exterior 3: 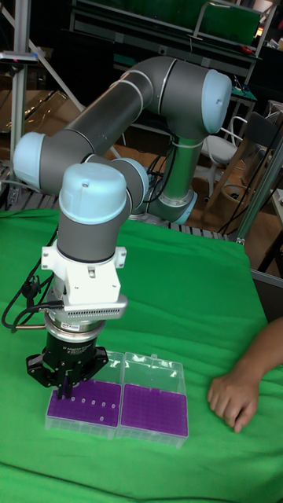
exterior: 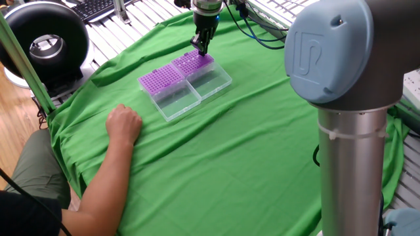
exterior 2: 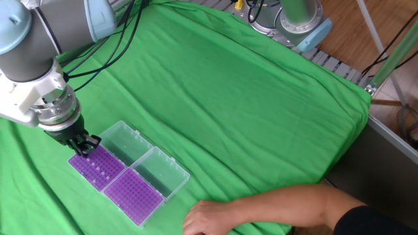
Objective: Insert a small pipette tip into the holder for small pipette tips
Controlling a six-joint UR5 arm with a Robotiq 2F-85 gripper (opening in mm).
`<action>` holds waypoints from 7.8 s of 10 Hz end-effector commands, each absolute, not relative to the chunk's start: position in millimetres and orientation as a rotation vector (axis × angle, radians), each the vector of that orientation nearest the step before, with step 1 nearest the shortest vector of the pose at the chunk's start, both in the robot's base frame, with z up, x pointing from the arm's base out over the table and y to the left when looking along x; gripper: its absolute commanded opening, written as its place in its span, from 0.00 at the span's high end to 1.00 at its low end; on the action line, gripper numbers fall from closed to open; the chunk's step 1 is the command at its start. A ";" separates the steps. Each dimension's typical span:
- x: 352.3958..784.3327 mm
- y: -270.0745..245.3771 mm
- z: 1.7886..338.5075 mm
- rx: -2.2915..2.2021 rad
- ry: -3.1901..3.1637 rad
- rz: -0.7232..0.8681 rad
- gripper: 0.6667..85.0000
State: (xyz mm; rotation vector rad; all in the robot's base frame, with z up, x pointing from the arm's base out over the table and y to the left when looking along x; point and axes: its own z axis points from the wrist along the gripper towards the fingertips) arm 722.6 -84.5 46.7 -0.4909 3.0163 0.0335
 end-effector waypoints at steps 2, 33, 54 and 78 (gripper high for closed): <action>723.2 -82.9 45.5 -0.479 3.012 0.045 0.79; 721.1 -32.9 122.7 -0.233 3.089 0.065 1.00; 712.1 43.6 68.9 -0.076 3.045 0.014 1.00; 729.4 -17.8 68.3 -0.439 3.060 -0.077 0.81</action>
